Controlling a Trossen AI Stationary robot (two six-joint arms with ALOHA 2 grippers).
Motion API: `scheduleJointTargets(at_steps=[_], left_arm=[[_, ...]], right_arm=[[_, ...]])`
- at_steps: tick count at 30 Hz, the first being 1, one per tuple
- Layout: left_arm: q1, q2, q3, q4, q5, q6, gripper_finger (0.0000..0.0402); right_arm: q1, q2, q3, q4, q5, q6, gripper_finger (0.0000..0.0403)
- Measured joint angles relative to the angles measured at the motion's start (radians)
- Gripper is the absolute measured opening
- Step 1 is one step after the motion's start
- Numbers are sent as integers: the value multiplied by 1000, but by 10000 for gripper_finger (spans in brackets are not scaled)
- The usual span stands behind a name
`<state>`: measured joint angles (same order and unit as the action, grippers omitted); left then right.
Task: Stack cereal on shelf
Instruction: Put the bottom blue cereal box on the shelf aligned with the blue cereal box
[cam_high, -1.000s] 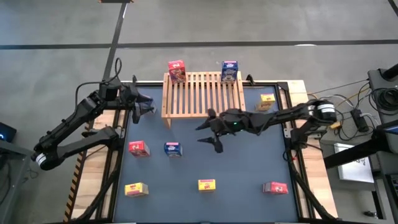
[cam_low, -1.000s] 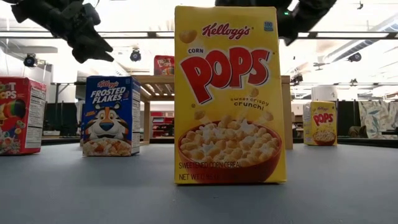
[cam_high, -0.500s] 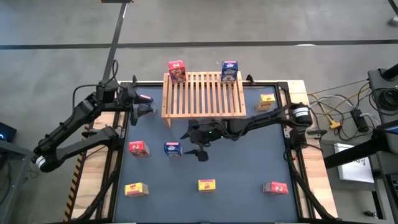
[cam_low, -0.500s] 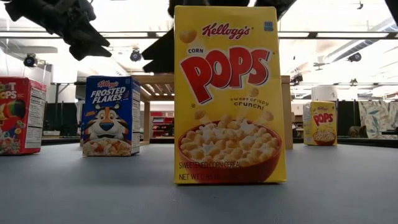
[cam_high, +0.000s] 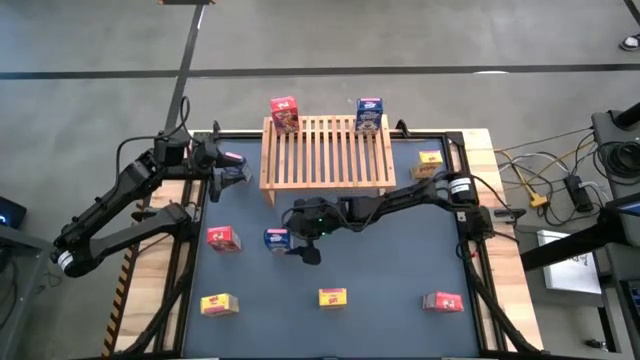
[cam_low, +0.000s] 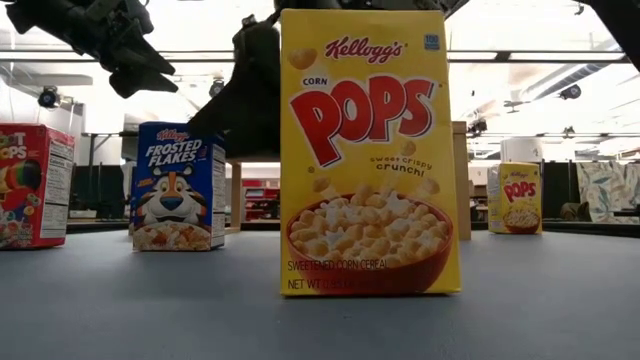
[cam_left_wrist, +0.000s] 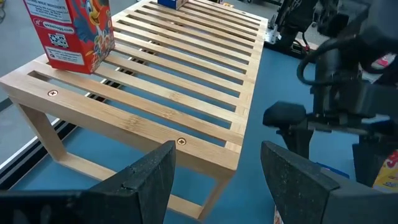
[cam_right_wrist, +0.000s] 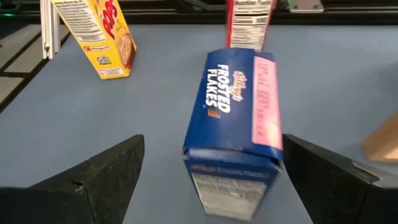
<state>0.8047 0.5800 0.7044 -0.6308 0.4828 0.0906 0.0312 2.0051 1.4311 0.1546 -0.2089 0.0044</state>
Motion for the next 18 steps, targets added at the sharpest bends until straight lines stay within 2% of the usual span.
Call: scheduleJointTargets(at_steps=[8,14,18], left_arm=[[0,0,0,-8,0,0,219],[-1,0,0,-8,0,-3,219],[-1,0,0,-8,0,-3,219]], right_arm=[[4,59,50,-9,3,4,364],[4,47,46,-25,88,-4,363],[4,45,46,-23,89,-5,341]])
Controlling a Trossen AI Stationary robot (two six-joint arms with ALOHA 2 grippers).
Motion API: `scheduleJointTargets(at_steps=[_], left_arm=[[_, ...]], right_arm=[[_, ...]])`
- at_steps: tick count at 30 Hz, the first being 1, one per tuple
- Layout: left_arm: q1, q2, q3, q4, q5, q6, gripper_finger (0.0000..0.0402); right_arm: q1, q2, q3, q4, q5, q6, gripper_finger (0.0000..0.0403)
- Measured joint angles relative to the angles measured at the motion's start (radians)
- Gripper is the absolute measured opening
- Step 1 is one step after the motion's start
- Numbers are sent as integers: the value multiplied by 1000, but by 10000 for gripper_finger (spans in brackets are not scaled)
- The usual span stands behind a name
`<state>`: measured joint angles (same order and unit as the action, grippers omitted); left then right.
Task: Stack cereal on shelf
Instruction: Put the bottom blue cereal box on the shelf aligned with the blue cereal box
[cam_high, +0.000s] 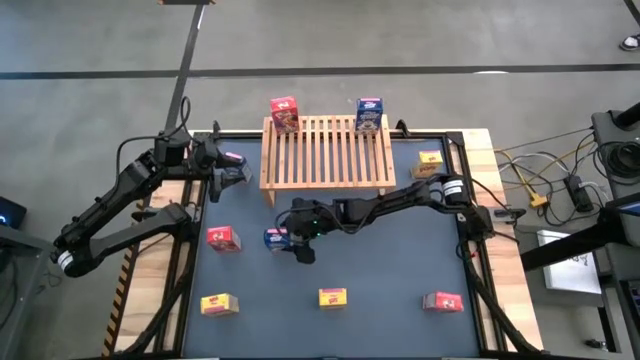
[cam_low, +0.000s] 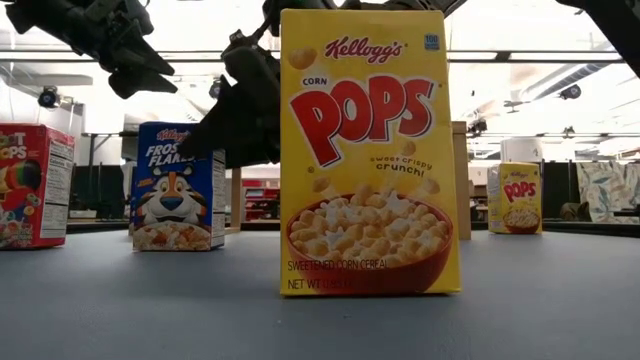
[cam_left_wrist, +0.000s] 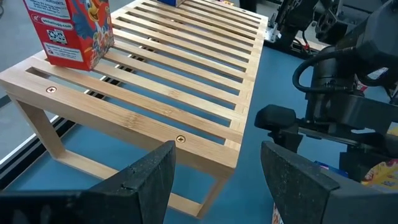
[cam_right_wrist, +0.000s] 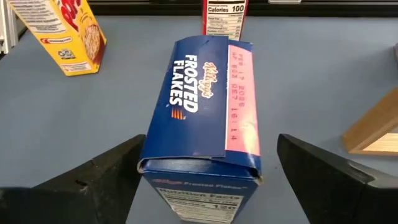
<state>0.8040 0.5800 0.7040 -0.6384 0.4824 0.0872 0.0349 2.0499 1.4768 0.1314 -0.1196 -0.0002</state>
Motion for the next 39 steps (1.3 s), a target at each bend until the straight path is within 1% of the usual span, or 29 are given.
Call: scheduleJointTargets(at_steps=[11,15,19,24,31,37,39], left_arm=[[1,0,0,1,0,-3,219],[1,1,0,2,0,-3,219],[1,0,0,2,-1,-3,219],[1,1,0,2,-1,-10,219],[1,0,0,2,-1,-15,219],[1,0,0,1,-1,-21,219],[1,0,0,1,-1,-21,219]], right_arm=[[2,0,-2,-2,-3,-2,233],[2,0,-3,-1,-17,-11,202],[2,0,-3,-1,-19,-17,180],[2,0,-3,-1,-19,-10,164],[5,-9,-3,-12,-21,-10,160],[8,-50,-4,-45,-89,-7,160],[11,-76,-5,-70,-91,-12,160]])
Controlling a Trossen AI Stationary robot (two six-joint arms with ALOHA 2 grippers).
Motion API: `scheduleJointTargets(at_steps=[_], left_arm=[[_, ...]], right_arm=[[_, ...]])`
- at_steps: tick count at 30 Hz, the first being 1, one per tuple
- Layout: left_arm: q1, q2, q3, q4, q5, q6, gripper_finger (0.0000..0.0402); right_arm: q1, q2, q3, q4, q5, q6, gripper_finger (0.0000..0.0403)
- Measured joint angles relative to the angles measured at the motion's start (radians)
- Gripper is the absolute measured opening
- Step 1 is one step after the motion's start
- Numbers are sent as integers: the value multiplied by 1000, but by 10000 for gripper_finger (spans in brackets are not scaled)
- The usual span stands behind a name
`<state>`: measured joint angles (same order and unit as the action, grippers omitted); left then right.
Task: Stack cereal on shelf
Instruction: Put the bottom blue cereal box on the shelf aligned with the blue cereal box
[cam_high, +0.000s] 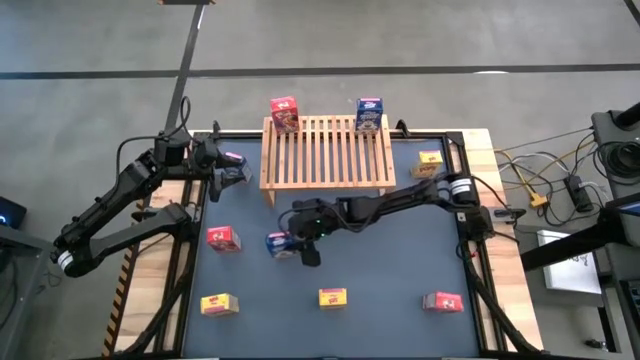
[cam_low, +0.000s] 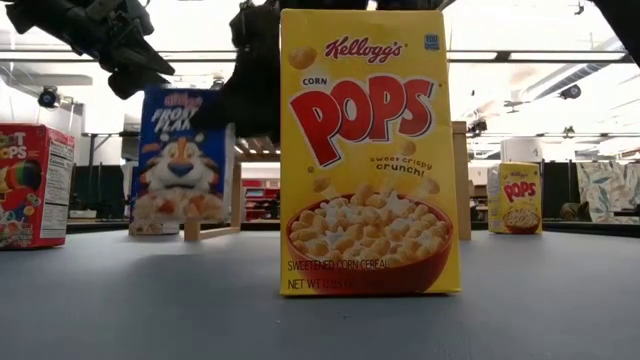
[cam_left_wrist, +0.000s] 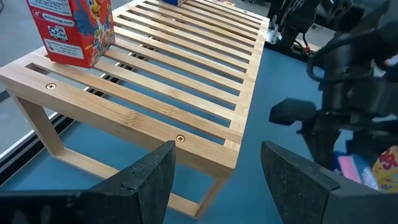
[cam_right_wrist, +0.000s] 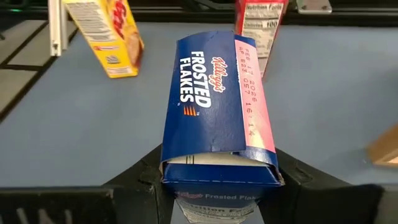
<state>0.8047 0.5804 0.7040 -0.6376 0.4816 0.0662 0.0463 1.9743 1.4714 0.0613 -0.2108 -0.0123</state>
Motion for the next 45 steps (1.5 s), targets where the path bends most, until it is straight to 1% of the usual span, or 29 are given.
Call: scheduleJointTargets(at_steps=[7,12,17,22,24,27,31,35,39,41,42,45], left_arm=[[-1,0,0,9,0,10,219],[-1,-1,-1,9,0,6,219],[-1,0,-1,10,0,3,219],[-1,0,0,18,0,3,219],[-1,-1,-1,18,0,3,219],[-1,0,-1,18,0,3,219],[-1,0,-1,19,-1,3,219],[-1,0,-1,40,-2,3,219],[-1,0,-1,70,-2,3,219],[-1,0,-1,78,-2,3,219],[-1,0,-1,82,-2,3,219],[-1,0,-1,88,-2,3,219]], right_arm=[[17,-99,-7,-78,-1,-88,160],[11,-205,-33,-118,1,-135,160],[-9,-340,-125,-122,1,-167,160],[-57,-503,-271,-61,3,-171,160],[-86,-577,-328,-40,12,-172,160],[-133,-692,-409,-17,58,-188,160],[-209,-824,-488,-22,84,-246,160],[-287,-923,-527,-40,79,-285,160],[-379,-991,-522,-131,81,-300,160],[-428,-1004,-503,-192,63,-300,160],[-455,-1006,-495,-219,34,-304,160],[-535,-1003,-479,-276,-96,-336,160]])
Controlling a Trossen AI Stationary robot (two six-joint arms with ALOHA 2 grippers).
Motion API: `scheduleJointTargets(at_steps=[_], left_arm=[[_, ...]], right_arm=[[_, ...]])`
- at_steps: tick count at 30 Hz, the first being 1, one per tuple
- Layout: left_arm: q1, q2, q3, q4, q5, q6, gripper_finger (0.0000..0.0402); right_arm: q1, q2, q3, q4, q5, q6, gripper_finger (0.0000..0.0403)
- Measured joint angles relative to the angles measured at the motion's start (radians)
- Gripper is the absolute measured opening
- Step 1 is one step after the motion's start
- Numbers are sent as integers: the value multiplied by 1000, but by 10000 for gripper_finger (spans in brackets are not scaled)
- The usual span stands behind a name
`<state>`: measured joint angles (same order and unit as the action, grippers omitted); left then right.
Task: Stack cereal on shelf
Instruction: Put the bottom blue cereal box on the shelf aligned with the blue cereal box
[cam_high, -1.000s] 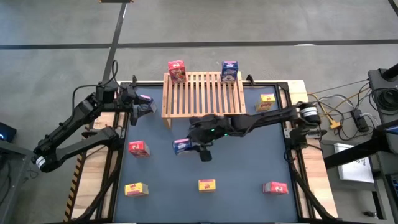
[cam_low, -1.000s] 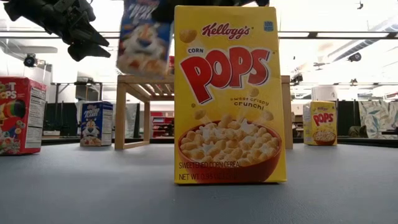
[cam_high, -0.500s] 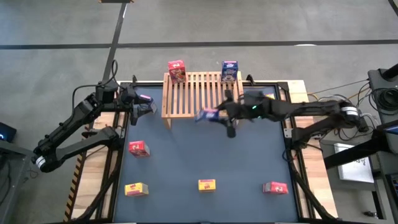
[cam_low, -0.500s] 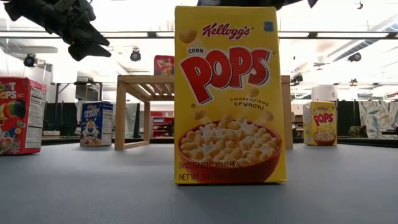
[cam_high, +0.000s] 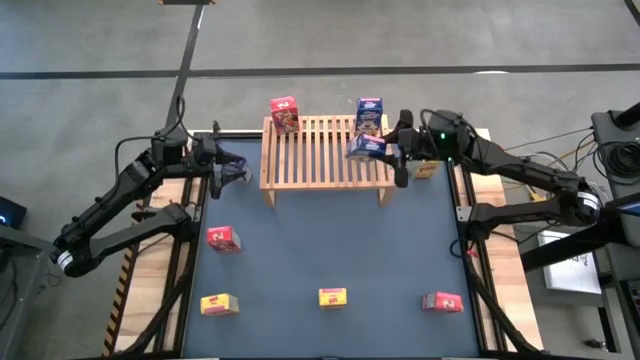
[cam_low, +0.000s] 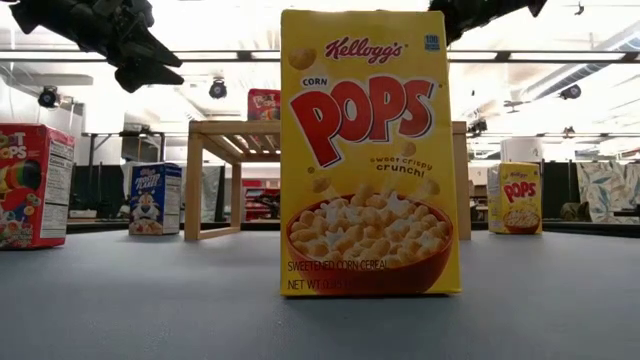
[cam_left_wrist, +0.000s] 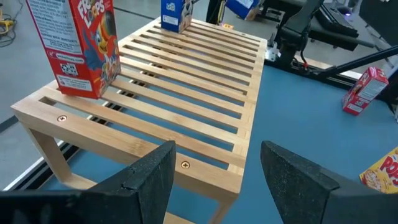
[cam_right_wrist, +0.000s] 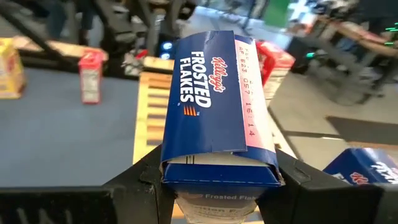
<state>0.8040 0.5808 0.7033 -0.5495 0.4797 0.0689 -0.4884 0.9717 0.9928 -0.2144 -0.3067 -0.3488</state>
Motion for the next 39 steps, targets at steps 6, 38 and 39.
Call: scheduleJointTargets(at_steps=[6,38,39], left_arm=[[0,0,0,0,0,0,219],[0,0,0,-1,0,0,219],[0,0,0,-1,0,0,219]], right_arm=[[-133,36,48,-113,-120,-56,160],[-312,224,151,-281,-322,-169,183],[-312,224,151,-283,-322,-169,190]])
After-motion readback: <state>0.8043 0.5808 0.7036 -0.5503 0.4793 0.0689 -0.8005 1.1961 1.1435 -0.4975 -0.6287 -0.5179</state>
